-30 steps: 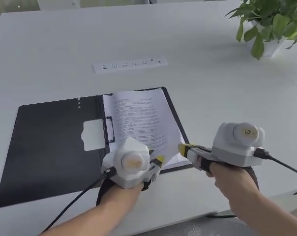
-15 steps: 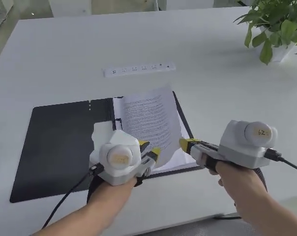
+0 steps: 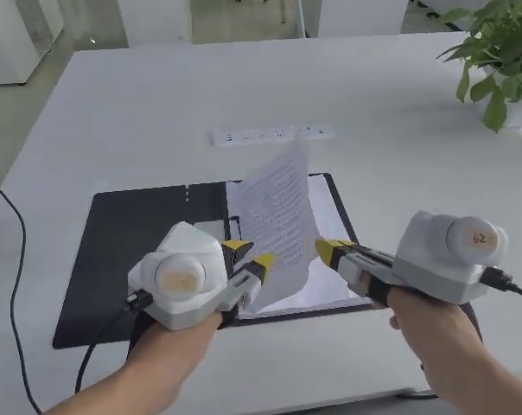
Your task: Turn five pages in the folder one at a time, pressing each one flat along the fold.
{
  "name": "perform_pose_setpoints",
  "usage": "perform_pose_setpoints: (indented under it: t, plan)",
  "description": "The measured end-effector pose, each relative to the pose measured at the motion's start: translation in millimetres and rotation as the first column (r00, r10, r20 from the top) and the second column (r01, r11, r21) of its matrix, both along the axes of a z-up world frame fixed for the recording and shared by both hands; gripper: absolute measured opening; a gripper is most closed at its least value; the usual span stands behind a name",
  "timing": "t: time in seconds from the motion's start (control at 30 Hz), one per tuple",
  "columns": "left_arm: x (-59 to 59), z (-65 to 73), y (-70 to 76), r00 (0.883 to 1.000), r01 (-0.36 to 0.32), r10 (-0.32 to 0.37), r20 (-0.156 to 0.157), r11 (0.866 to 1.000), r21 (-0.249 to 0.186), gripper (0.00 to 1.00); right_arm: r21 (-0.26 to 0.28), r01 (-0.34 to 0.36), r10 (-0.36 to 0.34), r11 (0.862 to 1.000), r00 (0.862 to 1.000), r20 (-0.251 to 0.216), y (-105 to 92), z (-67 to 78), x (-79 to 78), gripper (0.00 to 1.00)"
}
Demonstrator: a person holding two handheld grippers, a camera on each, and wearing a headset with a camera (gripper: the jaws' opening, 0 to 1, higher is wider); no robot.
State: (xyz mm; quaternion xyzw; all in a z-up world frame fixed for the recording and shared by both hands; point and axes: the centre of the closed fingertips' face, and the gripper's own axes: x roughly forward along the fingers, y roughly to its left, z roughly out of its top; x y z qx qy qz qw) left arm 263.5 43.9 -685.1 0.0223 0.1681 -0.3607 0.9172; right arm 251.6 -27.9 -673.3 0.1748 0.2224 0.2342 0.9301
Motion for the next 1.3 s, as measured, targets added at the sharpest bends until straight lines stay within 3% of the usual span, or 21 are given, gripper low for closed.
perform_pose_setpoints:
  t: [0.17,0.63,1.23,1.3]
  plan:
    - [-0.4,4.3,21.0,0.999,-0.028,0.028,0.017,1.0,0.012,0.18,0.006,-0.032,0.032,0.999,0.999,0.017,15.9,8.7,1.0,0.0]
    - [-7.6,11.9,73.6,0.994,-0.107,0.107,0.026,0.994,0.019,0.18,0.031,-0.118,0.116,0.993,0.992,0.051,63.2,24.0,3.5,0.0]
    - [-16.5,11.2,130.5,0.98,-0.2,0.199,0.023,0.979,0.028,0.18,0.024,-0.233,0.232,0.972,0.972,0.029,132.3,13.0,4.8,0.0]
    - [-17.1,10.2,138.0,0.977,-0.211,0.211,0.019,0.977,0.03,0.18,-0.002,-0.253,0.253,0.968,0.967,0.026,138.2,8.5,4.0,0.0]
